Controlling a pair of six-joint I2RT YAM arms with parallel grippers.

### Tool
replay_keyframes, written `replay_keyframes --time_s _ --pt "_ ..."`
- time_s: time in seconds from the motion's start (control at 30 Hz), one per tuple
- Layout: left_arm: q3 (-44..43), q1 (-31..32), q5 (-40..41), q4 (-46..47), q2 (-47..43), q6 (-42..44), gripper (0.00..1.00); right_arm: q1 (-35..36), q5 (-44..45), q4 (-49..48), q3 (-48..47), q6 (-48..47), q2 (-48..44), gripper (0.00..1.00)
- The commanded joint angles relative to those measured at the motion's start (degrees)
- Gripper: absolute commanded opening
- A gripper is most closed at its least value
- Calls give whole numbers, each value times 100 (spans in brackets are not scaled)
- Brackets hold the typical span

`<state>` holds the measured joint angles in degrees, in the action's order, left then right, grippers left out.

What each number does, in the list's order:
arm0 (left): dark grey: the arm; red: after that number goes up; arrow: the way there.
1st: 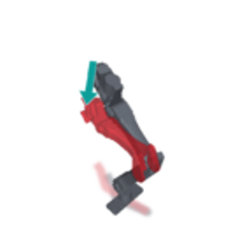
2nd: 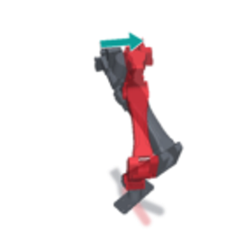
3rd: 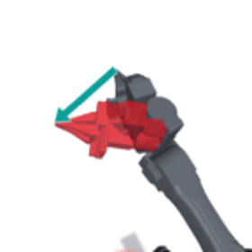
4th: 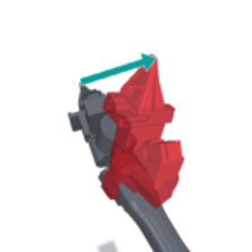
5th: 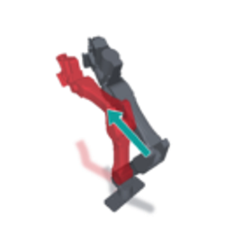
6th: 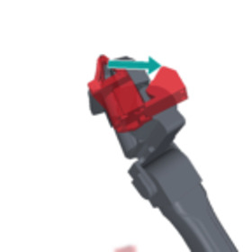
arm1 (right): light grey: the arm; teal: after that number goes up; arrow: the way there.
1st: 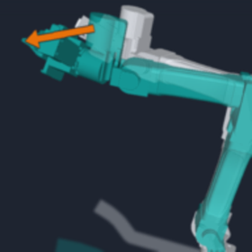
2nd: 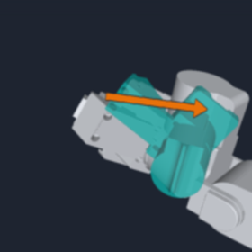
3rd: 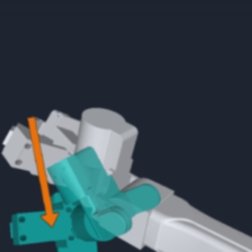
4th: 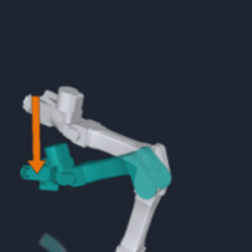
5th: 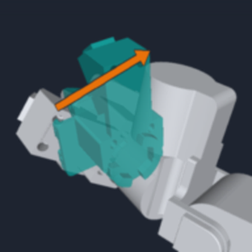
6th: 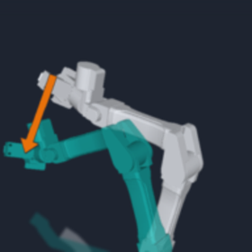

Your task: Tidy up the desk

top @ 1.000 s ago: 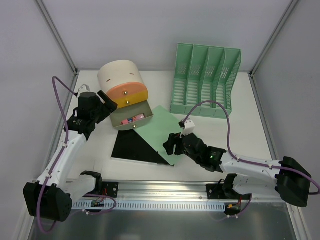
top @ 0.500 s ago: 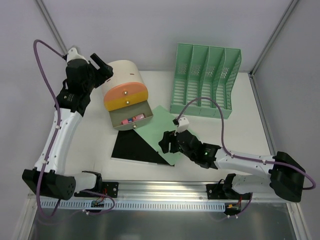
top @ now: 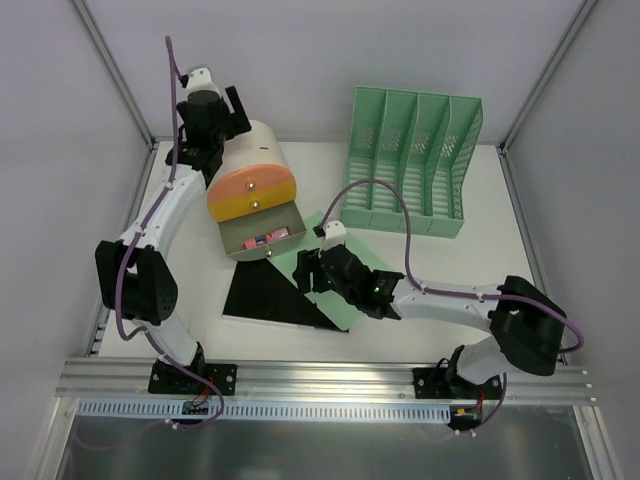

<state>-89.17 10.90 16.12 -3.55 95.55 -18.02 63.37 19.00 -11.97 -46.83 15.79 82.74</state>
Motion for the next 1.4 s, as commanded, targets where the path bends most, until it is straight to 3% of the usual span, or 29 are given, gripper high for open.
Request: replay_keyframes --time_s 0.0,0.13,0.4,0.73,1.37 --pt "-750 202 576 883 332 914 81 35 103 -368 -405 -199 338 71" --pt "-1085 317 910 593 693 985 80 26 121 -446 -783 -278 778 71" --pt "-550 308 1253 435 702 853 81 -88 42 -903 -1267 -191 1639 72" --pt "-338 273 928 -207 816 581 79 -343 -230 -1176 -1847 -59 2396 72" --pt "127 273 524 -533 685 194 61 -888 -529 -1106 -3226 -287 3512 72"
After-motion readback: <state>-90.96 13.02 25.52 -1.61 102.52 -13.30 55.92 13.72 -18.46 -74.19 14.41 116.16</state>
